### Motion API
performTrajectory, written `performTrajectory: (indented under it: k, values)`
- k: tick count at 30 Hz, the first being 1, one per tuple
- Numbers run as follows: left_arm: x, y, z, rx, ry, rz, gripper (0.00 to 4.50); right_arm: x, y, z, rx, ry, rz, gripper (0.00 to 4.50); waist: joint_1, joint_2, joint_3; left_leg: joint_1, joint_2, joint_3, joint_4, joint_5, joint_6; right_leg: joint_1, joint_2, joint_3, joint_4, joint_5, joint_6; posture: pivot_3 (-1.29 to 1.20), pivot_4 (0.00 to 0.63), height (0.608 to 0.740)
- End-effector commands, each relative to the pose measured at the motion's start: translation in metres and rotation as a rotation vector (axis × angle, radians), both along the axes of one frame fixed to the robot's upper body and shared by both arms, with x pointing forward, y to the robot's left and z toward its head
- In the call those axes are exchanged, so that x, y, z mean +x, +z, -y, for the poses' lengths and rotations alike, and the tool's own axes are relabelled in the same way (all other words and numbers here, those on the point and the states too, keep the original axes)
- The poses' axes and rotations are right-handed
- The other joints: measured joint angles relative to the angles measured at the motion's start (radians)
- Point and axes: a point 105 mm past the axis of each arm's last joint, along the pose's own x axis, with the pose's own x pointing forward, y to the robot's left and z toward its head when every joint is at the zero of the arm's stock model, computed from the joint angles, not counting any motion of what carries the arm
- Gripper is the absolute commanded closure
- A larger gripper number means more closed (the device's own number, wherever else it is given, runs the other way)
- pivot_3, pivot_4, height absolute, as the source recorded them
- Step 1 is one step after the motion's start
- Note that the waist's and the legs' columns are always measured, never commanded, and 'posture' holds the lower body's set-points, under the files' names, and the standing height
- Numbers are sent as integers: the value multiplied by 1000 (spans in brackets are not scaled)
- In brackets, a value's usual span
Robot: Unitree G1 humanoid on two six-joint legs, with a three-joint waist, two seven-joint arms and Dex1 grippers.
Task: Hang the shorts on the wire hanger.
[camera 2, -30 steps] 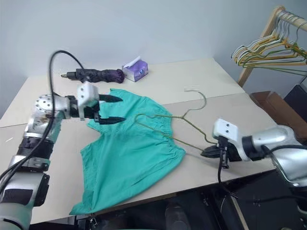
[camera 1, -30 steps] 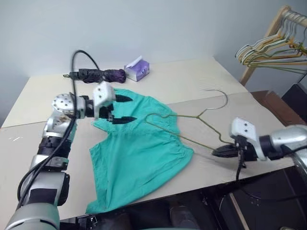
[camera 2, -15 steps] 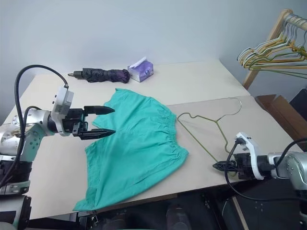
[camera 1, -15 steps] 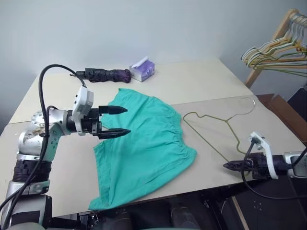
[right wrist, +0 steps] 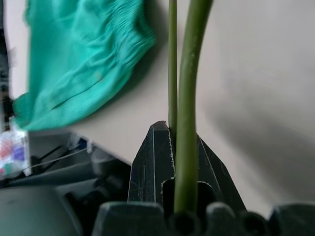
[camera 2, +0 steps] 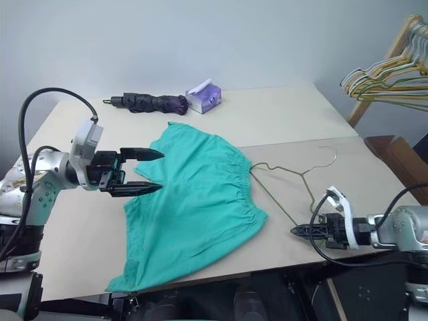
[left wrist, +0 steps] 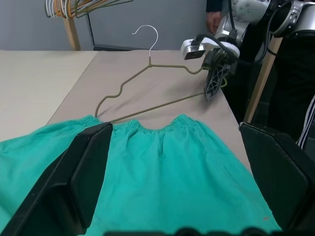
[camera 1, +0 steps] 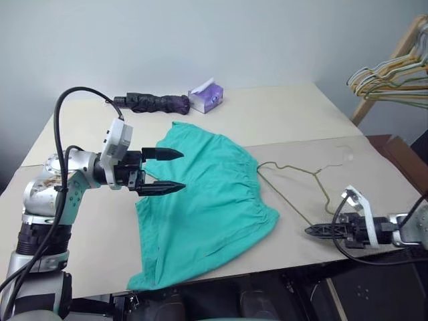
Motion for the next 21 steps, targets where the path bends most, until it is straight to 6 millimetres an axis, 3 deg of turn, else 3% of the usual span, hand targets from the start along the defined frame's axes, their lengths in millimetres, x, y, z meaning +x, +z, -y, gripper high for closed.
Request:
performTrajectory:
  k: [1, 5, 11, 18, 21]
  values:
    - [-2, 9, 0, 17, -11, 49, 39, -6, 22, -9, 101, 73, 30, 4500, 3, 0, 0, 0, 0, 0, 0, 0, 0, 0, 0, 0, 0, 0, 0, -96, 78, 740]
    - [-3, 7, 0, 24, -12, 54, 39, -10, 25, -10, 133, 97, 13, 4500, 8, 0, 0, 0, 0, 0, 0, 0, 0, 0, 0, 0, 0, 0, 1, -91, 77, 740]
    - [-3, 8, -1, 28, -6, 68, 39, -10, 8, -12, 88, 122, -17, 4500, 10, 0, 0, 0, 0, 0, 0, 0, 0, 0, 0, 0, 0, -2, 2, -75, 69, 740]
    - [-5, 6, 0, 36, -9, 67, 39, 22, -8, -7, 8, 68, 58, 4500, 10, 0, 0, 0, 0, 0, 0, 0, 0, 0, 0, 0, 0, -1, 2, -60, 49, 740]
    - [-6, 6, -1, 42, -10, 73, 39, 26, -10, -11, 6, 103, 69, 4500, 13, 0, 0, 0, 0, 0, 0, 0, 0, 0, 0, 0, 0, -1, 2, -46, 47, 740]
